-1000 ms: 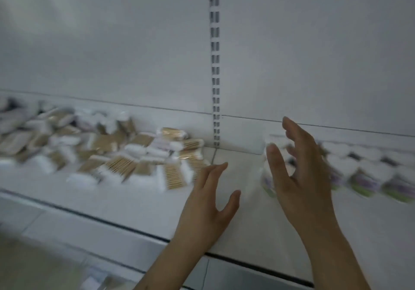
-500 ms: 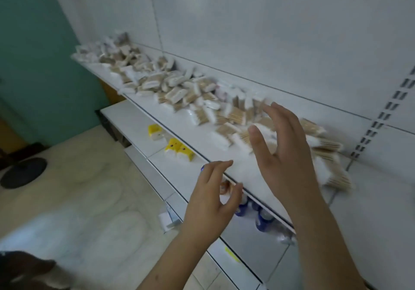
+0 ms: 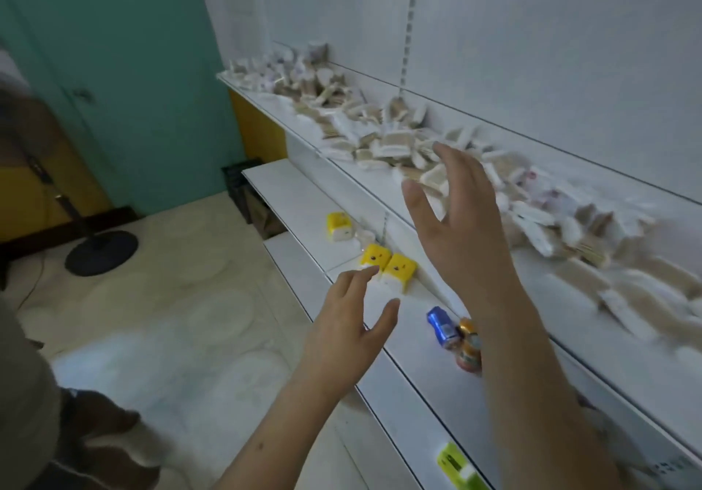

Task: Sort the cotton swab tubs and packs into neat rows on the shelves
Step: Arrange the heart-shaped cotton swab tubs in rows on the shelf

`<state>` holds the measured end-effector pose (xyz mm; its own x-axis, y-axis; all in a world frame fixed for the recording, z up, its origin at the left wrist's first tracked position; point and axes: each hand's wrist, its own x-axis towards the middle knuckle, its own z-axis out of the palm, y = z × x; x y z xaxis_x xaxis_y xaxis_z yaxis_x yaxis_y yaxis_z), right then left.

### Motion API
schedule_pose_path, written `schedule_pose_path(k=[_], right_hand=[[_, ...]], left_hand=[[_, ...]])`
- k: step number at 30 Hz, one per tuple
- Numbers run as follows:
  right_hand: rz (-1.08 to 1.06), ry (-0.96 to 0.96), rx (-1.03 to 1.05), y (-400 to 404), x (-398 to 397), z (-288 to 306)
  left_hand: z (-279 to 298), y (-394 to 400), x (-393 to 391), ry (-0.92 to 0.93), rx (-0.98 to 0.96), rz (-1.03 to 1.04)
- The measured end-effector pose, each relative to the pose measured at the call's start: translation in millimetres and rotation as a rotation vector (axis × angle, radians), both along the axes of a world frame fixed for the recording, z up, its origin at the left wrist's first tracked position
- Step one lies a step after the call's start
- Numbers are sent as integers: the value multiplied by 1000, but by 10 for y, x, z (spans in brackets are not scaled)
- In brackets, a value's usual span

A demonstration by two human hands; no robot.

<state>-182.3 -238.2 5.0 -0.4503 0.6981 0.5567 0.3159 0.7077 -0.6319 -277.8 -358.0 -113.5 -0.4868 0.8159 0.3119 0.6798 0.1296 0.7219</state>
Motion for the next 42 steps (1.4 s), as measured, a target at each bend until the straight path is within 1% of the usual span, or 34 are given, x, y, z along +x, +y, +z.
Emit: schedule_pose_path(k=[4,10,21,29,32,38,42], right_hand=[[37,-16,8,85,-531,-8],[79,-44,-4,396,-1281,-46],[156,20,-14,1413,-2752,-54],[215,-47,-49,1791,-3748,-152],[190,-45,-30,1913,-4135,-174],[105,-49,6,2140,-5021,-160],[26,-52,5,2234,-5647,-98]], left_hand=[[2,-26,-459,-9,-15,31],[18,172,-1097,-25,-13,108],[167,1088,-2475,-17,-34,146],[61,1486,-3395,-56,-30,194],[36,1641,-3779,-63,-42,178],[-28,1996,-4864,-20,-8,87],[81,2158,-5592,29,-7,18]])
